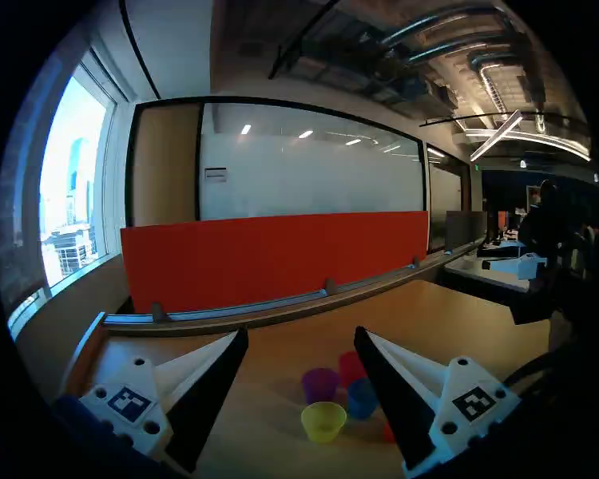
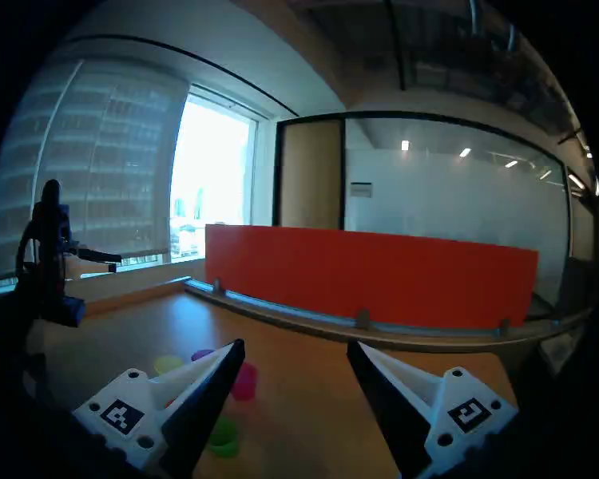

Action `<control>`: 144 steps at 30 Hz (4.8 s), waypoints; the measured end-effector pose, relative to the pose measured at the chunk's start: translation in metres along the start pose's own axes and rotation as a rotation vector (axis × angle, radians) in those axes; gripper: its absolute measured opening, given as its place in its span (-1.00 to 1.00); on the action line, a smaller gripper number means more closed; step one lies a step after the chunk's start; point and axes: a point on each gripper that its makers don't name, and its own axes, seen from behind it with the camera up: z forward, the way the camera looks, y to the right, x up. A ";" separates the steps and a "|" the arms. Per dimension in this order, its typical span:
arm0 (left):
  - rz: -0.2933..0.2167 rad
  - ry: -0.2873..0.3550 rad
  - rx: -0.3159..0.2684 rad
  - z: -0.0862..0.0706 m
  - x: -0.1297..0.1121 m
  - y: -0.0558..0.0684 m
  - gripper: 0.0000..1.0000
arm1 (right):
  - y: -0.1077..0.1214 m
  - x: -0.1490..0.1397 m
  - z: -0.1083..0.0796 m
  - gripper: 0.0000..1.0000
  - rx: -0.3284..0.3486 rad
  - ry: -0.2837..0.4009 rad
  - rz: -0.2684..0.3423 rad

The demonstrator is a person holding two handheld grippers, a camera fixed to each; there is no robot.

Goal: Pour water

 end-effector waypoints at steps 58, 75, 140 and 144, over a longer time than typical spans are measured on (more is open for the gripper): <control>0.135 -0.246 -0.368 0.059 -0.082 0.051 0.98 | -0.056 -0.080 0.005 0.99 0.349 -0.298 -0.039; 0.172 -0.307 -0.414 0.067 -0.121 0.066 0.98 | -0.066 -0.122 0.009 0.99 0.410 -0.361 -0.104; 0.183 -0.411 -0.465 0.103 -0.186 0.070 0.98 | -0.115 -0.261 0.064 0.90 0.532 -0.526 -0.169; 0.181 -0.413 -0.469 0.103 -0.187 0.070 0.98 | -0.115 -0.261 0.064 0.84 0.539 -0.525 -0.175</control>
